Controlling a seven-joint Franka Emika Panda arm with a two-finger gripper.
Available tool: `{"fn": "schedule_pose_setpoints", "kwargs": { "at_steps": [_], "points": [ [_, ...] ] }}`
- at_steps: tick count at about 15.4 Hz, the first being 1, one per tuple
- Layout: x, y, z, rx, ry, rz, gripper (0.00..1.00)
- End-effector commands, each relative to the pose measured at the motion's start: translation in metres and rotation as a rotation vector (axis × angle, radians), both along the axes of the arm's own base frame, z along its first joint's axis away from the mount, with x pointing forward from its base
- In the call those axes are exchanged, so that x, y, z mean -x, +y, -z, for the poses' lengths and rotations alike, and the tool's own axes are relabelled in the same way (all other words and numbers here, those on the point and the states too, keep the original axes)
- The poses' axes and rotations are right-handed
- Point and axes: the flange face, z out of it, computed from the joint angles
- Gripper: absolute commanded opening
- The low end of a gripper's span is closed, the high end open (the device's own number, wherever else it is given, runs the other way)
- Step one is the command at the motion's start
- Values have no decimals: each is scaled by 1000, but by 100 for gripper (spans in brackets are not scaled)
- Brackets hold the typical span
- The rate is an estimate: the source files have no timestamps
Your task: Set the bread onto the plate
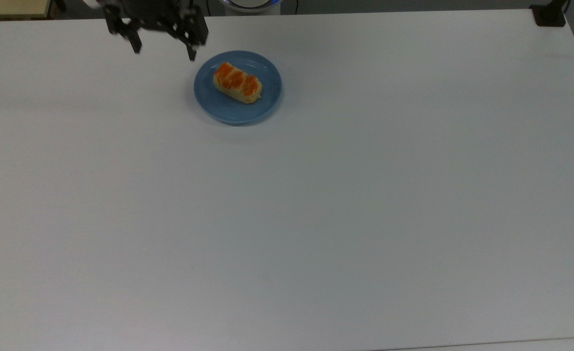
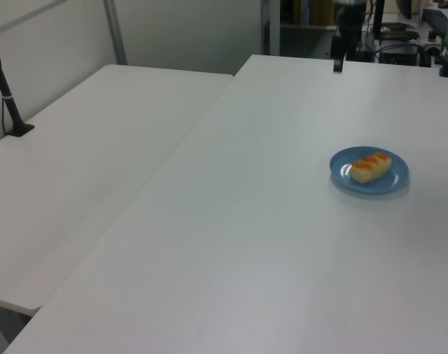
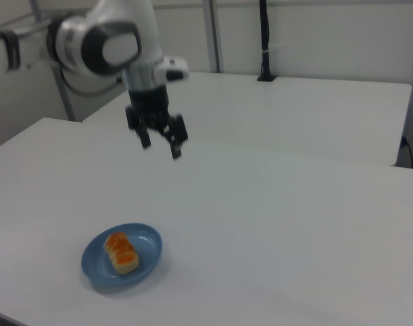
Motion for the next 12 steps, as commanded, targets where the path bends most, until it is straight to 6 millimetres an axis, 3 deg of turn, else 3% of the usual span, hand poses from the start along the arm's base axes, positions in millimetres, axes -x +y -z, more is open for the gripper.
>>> {"fn": "schedule_pose_setpoints", "kwargs": {
  "at_steps": [1, 6, 8, 12],
  "points": [
    [10, -14, -70, -57, -56, 52, 100],
    [26, -12, -105, -33, -131, -53, 100],
    [33, -18, -112, -34, -146, -98, 100],
    [36, -9, -113, -24, -133, -126, 100]
  ]
}}
